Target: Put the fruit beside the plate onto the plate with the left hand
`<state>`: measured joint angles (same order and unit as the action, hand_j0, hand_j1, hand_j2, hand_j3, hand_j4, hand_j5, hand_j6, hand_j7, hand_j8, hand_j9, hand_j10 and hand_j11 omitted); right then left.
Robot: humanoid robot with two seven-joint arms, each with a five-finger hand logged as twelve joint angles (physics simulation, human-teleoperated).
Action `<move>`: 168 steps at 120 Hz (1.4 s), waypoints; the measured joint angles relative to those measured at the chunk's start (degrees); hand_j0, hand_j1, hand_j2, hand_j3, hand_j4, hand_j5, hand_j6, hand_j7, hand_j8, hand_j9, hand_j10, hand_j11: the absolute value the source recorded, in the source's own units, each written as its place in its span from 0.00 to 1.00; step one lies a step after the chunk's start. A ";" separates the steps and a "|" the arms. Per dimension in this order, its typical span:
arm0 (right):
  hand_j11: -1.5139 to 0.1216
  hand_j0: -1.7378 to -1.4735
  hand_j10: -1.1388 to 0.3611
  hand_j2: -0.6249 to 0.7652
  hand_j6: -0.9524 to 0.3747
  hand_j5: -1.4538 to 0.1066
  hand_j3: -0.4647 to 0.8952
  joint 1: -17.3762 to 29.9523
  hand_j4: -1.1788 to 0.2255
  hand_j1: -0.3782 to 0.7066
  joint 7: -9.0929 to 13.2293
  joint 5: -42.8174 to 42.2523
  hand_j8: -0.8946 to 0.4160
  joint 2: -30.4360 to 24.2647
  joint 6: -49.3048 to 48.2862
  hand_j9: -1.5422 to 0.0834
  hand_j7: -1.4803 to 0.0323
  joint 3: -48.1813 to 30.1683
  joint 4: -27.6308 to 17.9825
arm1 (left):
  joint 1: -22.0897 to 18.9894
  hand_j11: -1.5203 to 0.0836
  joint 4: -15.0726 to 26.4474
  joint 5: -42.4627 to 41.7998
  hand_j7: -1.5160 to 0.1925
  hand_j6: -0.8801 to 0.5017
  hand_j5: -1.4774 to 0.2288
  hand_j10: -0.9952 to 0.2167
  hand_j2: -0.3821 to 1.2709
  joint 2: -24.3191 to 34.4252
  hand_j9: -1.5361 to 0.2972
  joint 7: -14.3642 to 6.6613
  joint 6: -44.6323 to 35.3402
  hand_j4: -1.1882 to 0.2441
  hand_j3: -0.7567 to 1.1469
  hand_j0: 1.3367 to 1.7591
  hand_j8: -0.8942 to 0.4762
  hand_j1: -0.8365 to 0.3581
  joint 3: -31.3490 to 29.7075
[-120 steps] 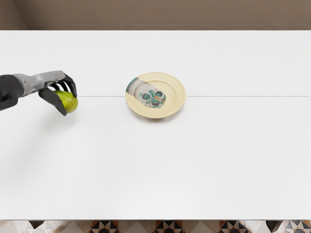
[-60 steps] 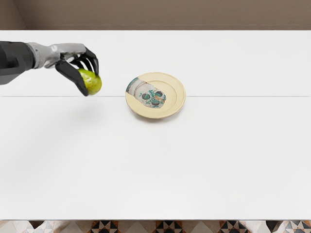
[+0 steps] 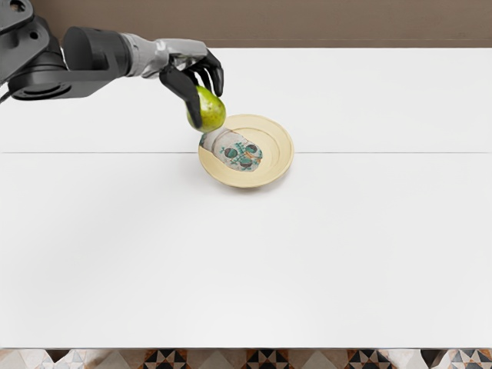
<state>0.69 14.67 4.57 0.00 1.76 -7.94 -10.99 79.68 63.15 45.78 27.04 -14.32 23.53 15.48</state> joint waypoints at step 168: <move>0.90 0.30 0.74 0.44 0.69 0.90 0.34 0.45 0.82 0.06 -0.08 -0.45 0.66 0.00 0.00 0.92 0.95 0.21 -0.30 | 5.97 0.68 -16.63 -0.06 0.64 0.44 0.61 0.59 0.40 -15.64 0.61 0.18 -7.77 0.61 0.40 0.76 0.46 0.71 -7.04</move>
<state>1.14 14.59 4.12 0.00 1.76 -7.73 -11.29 85.65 46.52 45.72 11.40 -14.14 15.77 8.44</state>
